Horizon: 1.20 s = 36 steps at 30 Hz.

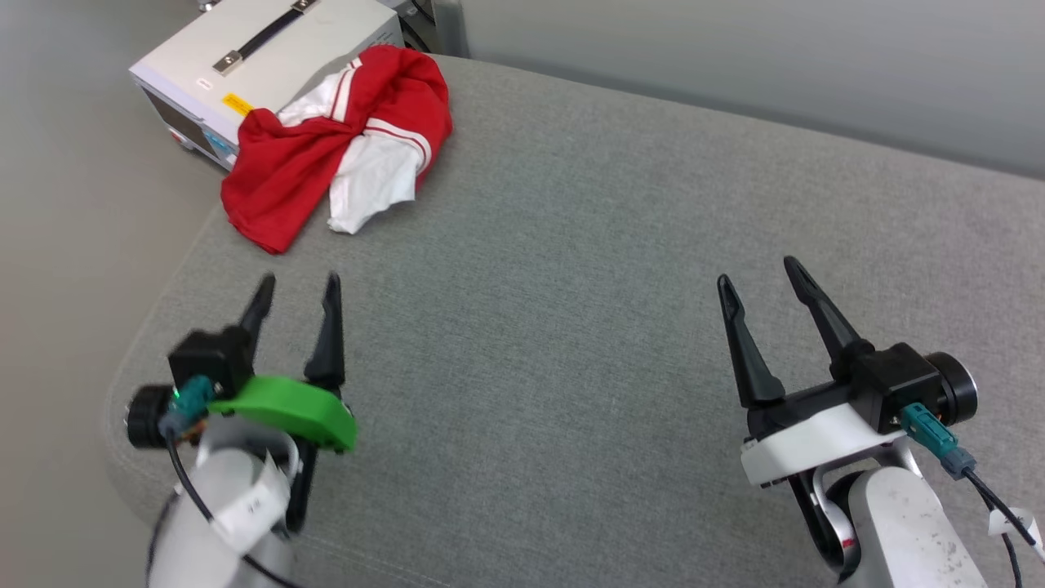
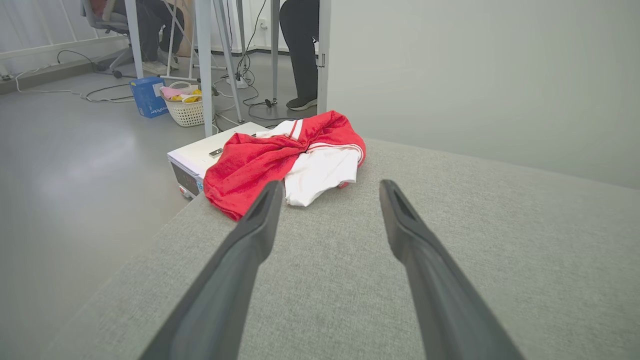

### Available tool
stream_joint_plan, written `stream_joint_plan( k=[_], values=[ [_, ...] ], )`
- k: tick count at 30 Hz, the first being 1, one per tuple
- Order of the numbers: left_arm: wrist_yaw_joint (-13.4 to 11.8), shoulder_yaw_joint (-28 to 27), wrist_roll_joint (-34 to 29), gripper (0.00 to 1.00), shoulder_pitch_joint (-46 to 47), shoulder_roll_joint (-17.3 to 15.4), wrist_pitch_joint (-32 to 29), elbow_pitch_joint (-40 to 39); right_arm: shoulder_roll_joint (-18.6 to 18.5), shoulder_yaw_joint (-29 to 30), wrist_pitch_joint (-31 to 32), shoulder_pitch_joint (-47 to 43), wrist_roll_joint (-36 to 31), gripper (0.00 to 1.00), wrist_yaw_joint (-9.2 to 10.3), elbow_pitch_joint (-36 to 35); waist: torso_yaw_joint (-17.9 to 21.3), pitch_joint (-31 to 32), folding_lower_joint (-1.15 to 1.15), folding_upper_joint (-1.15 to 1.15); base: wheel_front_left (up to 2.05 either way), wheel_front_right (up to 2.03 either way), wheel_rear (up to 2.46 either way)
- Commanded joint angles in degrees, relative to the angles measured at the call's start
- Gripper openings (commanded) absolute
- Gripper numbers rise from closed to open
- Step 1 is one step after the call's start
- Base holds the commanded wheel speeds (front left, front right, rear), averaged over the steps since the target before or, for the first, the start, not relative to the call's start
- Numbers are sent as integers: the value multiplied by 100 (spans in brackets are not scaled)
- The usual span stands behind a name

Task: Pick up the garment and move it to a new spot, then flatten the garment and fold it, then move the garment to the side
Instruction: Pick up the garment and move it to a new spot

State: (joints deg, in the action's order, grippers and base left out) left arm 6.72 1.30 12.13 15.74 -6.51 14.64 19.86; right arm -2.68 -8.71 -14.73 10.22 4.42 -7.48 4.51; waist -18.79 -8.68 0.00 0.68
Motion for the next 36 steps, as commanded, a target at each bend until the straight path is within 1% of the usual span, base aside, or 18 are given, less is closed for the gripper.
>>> stream_joint_plan(
  k=[1,4,5,8,12,16,20,22,25,30,36],
  values=[
    [41,35,54,100,464,-220,-32,134,-20,-23,-27,166,-66,100,-1,-61,441,-580,0,-68,0,0,0],
    [68,214,252,100,1274,-569,-390,514,-20,-31,-27,340,-105,100,-1,-126,615,-910,0,-68,0,0,0],
    [71,348,422,100,1589,-694,-591,638,-20,-45,-27,408,-122,100,-1,-143,678,-1021,0,-68,0,0,0],
    [74,738,1246,100,2355,-1029,-1358,905,-20,-104,-27,561,-162,100,-1,-192,843,-1328,0,-68,0,0,0],
    [75,1294,2369,100,3237,-1670,-2644,1152,-20,-213,-27,740,-176,100,-1,-281,1108,-1740,0,-68,0,0,0],
    [76,1559,3189,100,3840,-2185,-3669,1364,-20,-297,-27,868,-114,100,-1,-390,1382,-2052,0,-68,0,0,0],
    [76,1725,3645,100,4271,-2525,-4389,1645,-20,-380,-27,959,-51,100,-1,-476,1593,-2275,0,-68,0,0,0],
    [76,1807,3730,100,4400,-2654,-4697,1804,-20,-441,-27,986,-37,100,-1,-507,1691,-2357,0,-68,0,0,0],
    [75,1806,3781,100,4552,-2783,-4893,2060,-20,-465,-27,993,-32,100,-1,-541,1789,-2440,0,-68,0,0,0],
    [59,1874,3676,100,4581,-2897,-4874,2438,-20,-449,-27,976,-45,100,-1,-568,1862,-2508,0,-68,0,0,0],
    [65,1964,3713,100,4401,-2799,-4779,2756,-20,-317,-27,888,-189,100,-1,-572,1799,-2395,0,-68,0,0,0]
  ],
)
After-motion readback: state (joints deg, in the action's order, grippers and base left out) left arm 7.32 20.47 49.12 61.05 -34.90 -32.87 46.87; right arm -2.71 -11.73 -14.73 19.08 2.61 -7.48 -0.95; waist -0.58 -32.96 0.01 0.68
